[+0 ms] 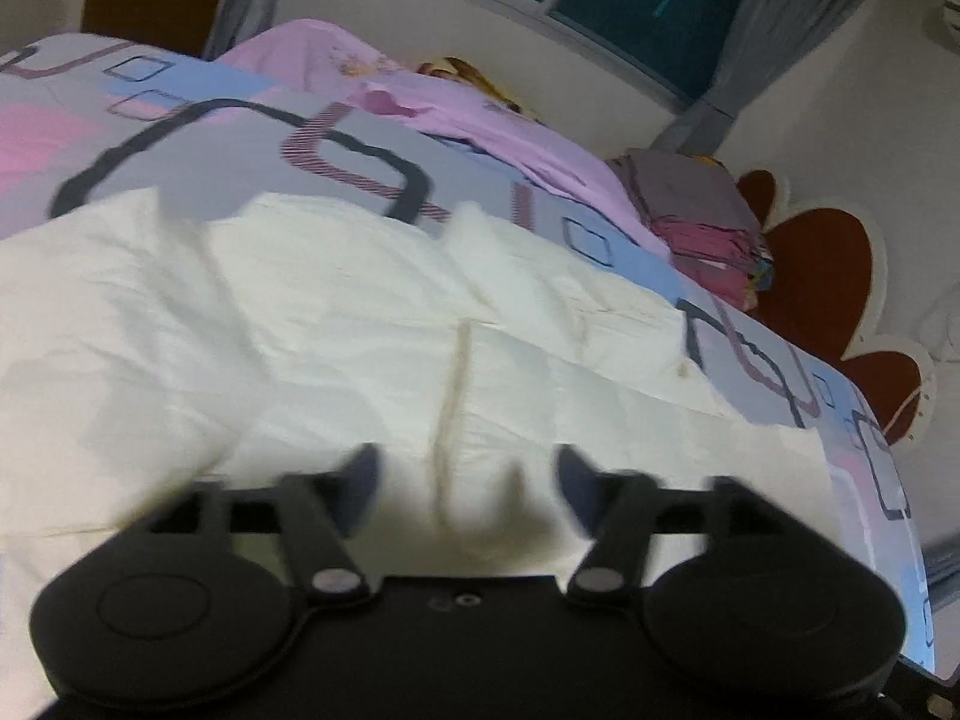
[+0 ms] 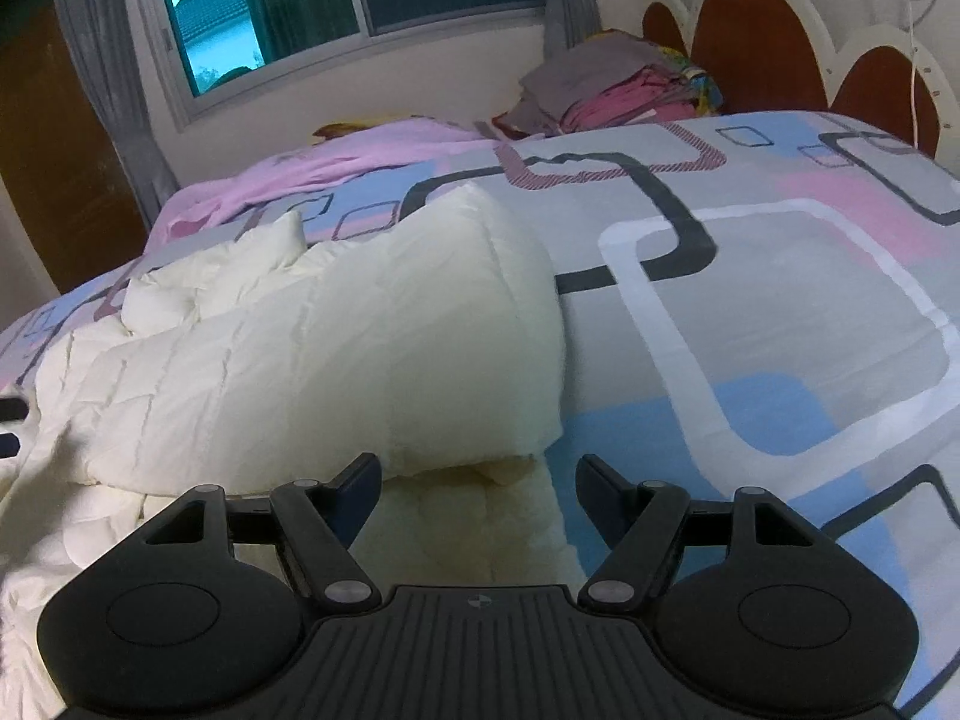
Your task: Fold large clothes
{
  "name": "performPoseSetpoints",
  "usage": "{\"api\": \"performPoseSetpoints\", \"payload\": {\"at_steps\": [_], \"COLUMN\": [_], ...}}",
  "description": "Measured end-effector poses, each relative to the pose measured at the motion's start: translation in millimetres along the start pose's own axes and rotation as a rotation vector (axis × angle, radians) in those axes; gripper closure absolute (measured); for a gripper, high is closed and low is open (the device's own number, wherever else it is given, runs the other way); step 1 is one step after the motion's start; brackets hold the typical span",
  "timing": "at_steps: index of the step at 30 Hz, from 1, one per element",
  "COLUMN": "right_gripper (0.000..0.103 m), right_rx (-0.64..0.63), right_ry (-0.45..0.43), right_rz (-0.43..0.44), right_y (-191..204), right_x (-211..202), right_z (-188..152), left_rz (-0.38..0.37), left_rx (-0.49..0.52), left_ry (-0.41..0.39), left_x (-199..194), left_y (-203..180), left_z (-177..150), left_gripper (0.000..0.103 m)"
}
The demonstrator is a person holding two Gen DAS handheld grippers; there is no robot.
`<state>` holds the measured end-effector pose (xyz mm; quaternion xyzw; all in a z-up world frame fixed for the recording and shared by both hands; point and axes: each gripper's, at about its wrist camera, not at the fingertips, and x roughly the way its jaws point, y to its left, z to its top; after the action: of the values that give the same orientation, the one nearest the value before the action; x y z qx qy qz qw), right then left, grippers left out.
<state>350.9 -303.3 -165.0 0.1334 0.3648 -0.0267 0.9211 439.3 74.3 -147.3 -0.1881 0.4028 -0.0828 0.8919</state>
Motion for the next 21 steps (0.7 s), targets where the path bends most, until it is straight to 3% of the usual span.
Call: {"api": "performPoseSetpoints", "payload": {"at_steps": [2, 3, 5, 6, 7, 9, 16, 17, 18, 21], "right_gripper": [0.032, 0.032, 0.032, 0.032, 0.032, 0.032, 0.034, 0.056, 0.072, 0.073], "right_rx": [0.002, -0.005, -0.012, -0.005, -0.001, -0.016, -0.035, -0.035, -0.029, -0.051], "right_ry": [0.001, 0.005, 0.016, 0.018, 0.018, 0.022, 0.003, 0.011, 0.031, 0.04], "right_rz": [-0.007, -0.016, -0.036, -0.041, -0.045, -0.062, -0.02, -0.005, 0.011, -0.001], "right_y": [-4.1, -5.8, -9.2, -11.6, -13.2, -11.7, 3.5, 5.8, 8.1, 14.1], "right_x": [-4.4, -4.7, -2.3, -0.7, 0.5, 6.8, 26.6, 30.3, 34.9, 40.1], "right_z": [-2.7, -4.5, -6.6, -7.1, -7.8, -7.6, 3.9, 6.4, 8.7, 9.0], "left_rz": [0.002, 0.011, 0.011, 0.015, 0.027, 0.01, -0.022, -0.013, 0.003, 0.079], "left_rx": [0.035, 0.038, 0.013, -0.001, -0.01, -0.011, -0.004, -0.013, -0.013, -0.012], "left_ry": [0.025, 0.045, 0.086, 0.102, 0.092, 0.064, -0.092, -0.109, -0.121, -0.084], "left_x": [11.5, 19.3, 32.7, 38.9, 40.4, 36.4, -19.7, -28.4, -34.2, -32.3], "left_y": [-5.7, -7.4, -3.9, -1.0, 1.6, 4.0, 7.8, 12.9, 18.1, 38.9], "left_z": [-3.9, -5.9, -9.1, -9.8, -11.6, -12.3, 6.4, 8.8, 9.6, 1.0], "left_gripper": [0.028, 0.034, 0.057, 0.078, 0.088, 0.097, 0.099, 0.099, 0.099, 0.099]}}
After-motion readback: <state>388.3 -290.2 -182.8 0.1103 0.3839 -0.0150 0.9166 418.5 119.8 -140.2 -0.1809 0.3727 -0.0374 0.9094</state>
